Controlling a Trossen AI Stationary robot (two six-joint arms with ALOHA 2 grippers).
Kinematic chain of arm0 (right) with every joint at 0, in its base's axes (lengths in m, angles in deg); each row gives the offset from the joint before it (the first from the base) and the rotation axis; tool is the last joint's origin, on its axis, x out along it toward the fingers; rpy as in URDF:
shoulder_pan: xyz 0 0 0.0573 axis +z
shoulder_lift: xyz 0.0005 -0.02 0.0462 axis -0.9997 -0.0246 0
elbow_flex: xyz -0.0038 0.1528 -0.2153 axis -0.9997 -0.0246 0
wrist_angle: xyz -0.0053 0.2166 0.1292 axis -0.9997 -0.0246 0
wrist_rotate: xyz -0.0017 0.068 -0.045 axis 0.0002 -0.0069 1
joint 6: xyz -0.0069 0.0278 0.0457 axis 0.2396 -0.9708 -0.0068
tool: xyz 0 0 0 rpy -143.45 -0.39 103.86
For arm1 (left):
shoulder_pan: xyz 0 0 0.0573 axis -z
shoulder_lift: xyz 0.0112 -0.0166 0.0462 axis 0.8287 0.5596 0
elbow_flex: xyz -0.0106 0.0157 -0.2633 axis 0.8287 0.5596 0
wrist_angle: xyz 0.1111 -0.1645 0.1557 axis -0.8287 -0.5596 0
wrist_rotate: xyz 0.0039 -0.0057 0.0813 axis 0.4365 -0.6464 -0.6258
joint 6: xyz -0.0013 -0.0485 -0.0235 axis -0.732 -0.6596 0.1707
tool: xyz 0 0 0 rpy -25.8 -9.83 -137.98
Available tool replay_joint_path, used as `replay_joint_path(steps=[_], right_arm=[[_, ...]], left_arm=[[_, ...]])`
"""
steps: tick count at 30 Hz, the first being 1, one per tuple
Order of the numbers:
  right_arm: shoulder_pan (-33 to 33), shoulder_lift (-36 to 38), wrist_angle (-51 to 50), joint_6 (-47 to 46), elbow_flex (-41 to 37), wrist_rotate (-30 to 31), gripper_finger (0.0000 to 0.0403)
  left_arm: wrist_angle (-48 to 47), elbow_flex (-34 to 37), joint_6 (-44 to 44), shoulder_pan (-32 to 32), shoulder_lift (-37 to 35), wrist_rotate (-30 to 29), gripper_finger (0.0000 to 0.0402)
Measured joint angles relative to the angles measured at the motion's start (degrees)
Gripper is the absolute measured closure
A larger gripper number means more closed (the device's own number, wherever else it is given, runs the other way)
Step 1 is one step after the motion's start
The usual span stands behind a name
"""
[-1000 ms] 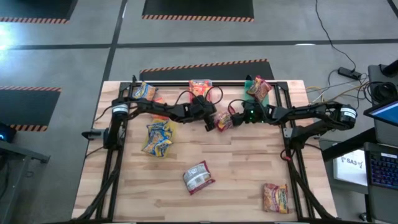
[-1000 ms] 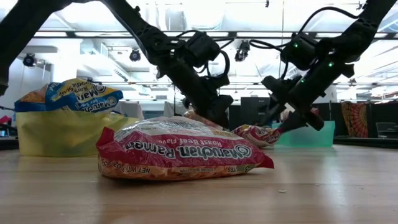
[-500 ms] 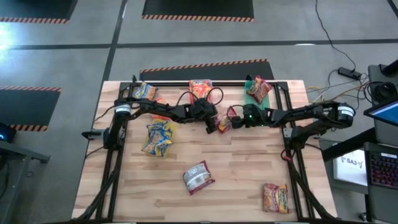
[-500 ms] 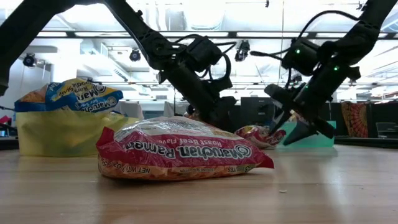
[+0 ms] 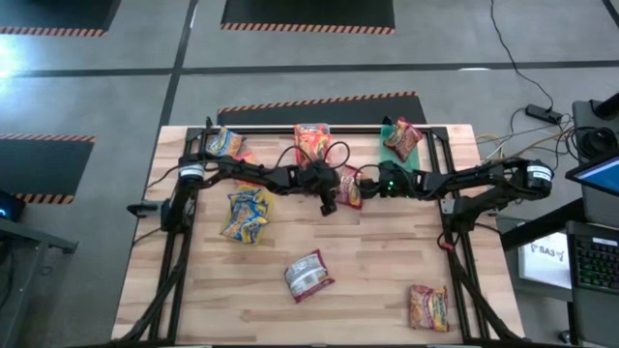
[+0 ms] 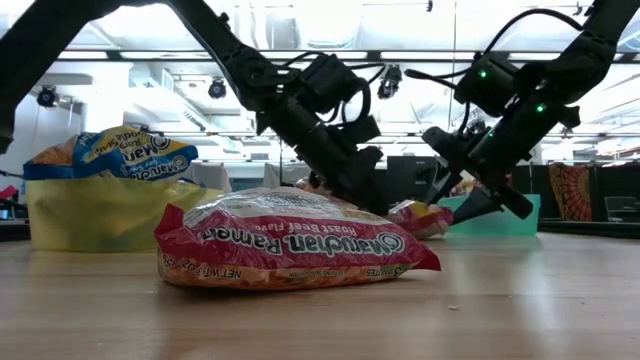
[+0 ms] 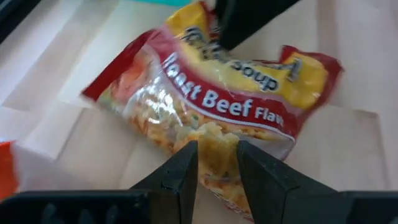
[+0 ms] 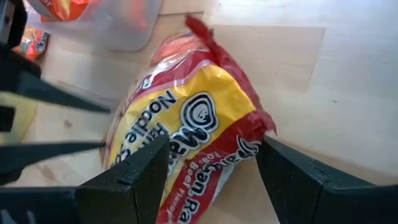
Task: Sort Maruchan noodles
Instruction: Put the red noodle pack into the green bin
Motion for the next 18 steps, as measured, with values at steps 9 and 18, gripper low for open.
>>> replay_joint_path(steps=[9,18], right_arm=[[0.02,0.00,0.37,0.16,0.00,0.00,0.0177],[0.02,0.04,0.30,-0.50,-0.22,0.00,0.0177]], left_arm=[[1.71,-0.74,0.16,1.58,0.00,4.79,0.0304],[-1.03,-0.74,1.09,-0.85,-0.68,-7.29,0.0304]])
